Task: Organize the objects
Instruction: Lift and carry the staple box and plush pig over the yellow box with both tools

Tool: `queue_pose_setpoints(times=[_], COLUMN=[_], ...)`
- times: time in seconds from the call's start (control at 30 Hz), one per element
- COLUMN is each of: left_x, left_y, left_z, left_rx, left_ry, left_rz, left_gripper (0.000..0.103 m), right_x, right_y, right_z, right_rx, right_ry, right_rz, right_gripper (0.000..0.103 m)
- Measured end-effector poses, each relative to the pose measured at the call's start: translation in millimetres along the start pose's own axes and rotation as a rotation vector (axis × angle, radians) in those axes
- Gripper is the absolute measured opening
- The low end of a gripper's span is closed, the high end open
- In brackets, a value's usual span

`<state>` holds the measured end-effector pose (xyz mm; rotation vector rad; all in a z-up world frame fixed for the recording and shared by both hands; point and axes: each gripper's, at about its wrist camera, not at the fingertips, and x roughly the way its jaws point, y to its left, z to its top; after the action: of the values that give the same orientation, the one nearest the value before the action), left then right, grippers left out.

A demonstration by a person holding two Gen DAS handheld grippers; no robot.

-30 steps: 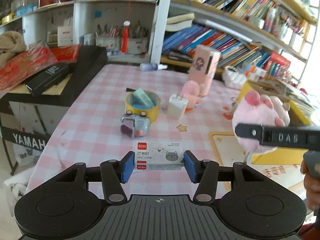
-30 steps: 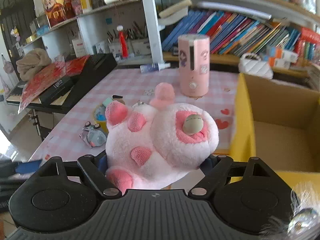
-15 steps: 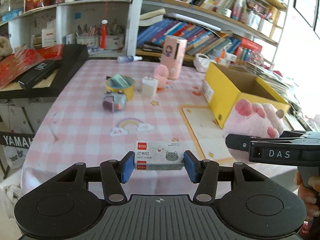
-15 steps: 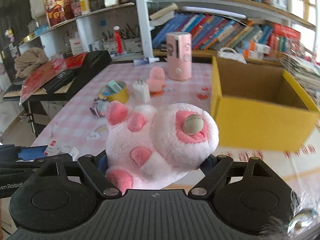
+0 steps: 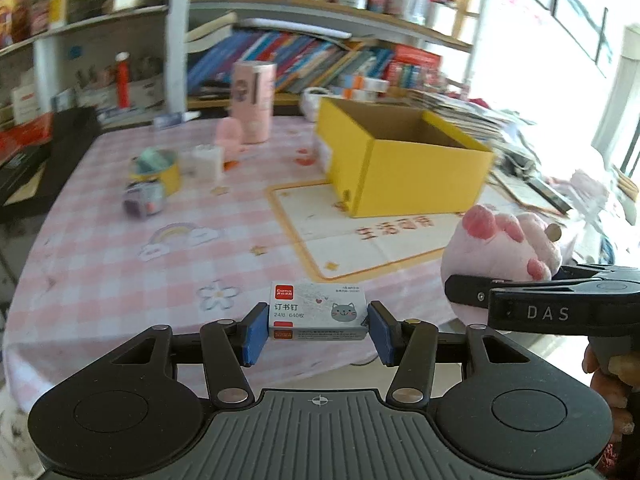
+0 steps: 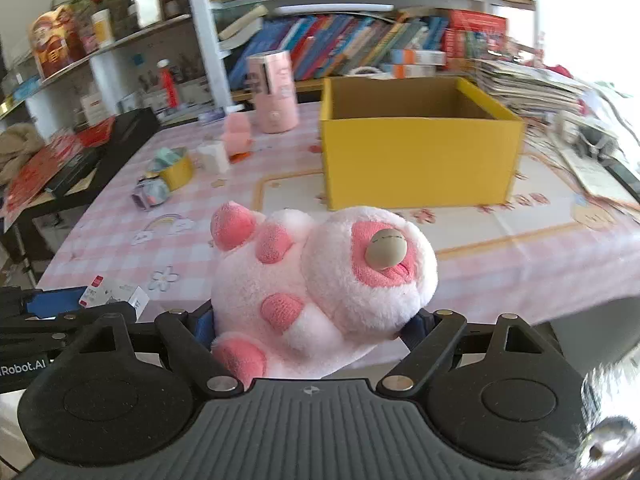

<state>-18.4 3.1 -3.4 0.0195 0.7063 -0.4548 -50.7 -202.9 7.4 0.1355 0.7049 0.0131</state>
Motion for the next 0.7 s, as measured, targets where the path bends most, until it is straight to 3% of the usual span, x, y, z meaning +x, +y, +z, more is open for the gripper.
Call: queue_pose_setpoints(times=[0.33, 0.7], left_x=[8, 24], left_y=[-38, -55], left_z=[13, 24], left_rx=[0.107, 0.134], left_ry=[-0.034, -0.025], left_rz=[-0.113, -0.138], left_gripper=[0.051, 0.051], right_x=[-32, -30], right_y=[-32, -54], right_z=[-8, -3], right_rx=[0.063, 0.094], right_ry=[-0.043, -0.029], right_rz=[-0.112, -0.14], right_gripper=[0.083, 0.083])
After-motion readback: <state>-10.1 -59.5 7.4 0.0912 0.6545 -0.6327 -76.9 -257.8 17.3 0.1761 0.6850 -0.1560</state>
